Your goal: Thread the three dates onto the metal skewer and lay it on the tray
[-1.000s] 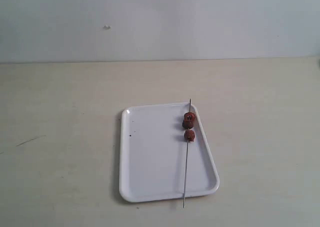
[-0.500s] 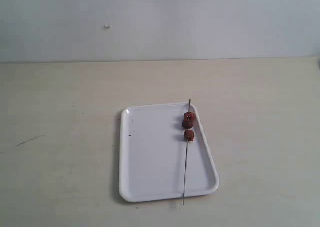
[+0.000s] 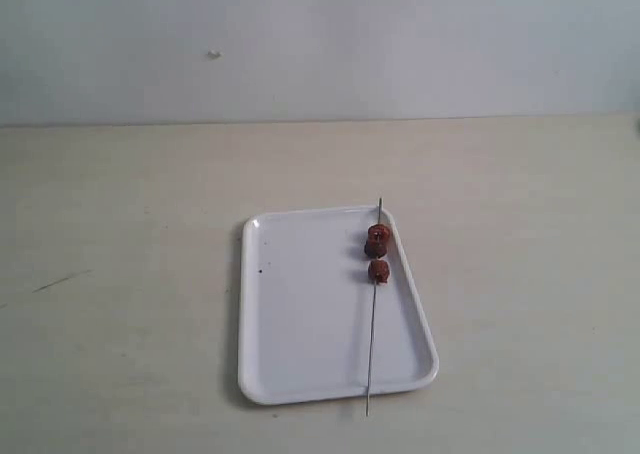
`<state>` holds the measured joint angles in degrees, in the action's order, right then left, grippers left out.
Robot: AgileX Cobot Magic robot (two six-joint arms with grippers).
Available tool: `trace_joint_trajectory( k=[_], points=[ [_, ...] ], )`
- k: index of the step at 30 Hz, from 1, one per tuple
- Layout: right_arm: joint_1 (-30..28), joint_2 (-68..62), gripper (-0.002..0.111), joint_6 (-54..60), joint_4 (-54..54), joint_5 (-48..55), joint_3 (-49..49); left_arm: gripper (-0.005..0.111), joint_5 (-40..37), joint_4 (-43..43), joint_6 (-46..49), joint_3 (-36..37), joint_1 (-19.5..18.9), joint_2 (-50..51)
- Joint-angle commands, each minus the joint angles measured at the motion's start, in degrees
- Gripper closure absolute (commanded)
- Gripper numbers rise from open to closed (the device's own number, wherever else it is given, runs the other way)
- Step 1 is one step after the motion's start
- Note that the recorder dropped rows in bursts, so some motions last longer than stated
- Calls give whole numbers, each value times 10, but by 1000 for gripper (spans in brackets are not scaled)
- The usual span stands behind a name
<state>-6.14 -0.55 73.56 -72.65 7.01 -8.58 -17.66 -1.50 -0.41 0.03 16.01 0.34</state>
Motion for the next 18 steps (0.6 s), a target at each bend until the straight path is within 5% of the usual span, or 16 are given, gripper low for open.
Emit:
trace_joint_trajectory(
  k=[1,4,7,18],
  points=[
    [-5,-3,108,-448,454,-6,2,107,1,-3,-3,0,-1,-3],
    [-10,-3,108,-653,625,-2,2,107,1,-3,-3,0,-1,-3],
    [-19,3,108,-736,662,29,2,107,1,-3,-3,0,-1,-3],
    [-27,6,108,-736,702,27,86,107,-1,-3,-3,0,-1,-3]
  ],
)
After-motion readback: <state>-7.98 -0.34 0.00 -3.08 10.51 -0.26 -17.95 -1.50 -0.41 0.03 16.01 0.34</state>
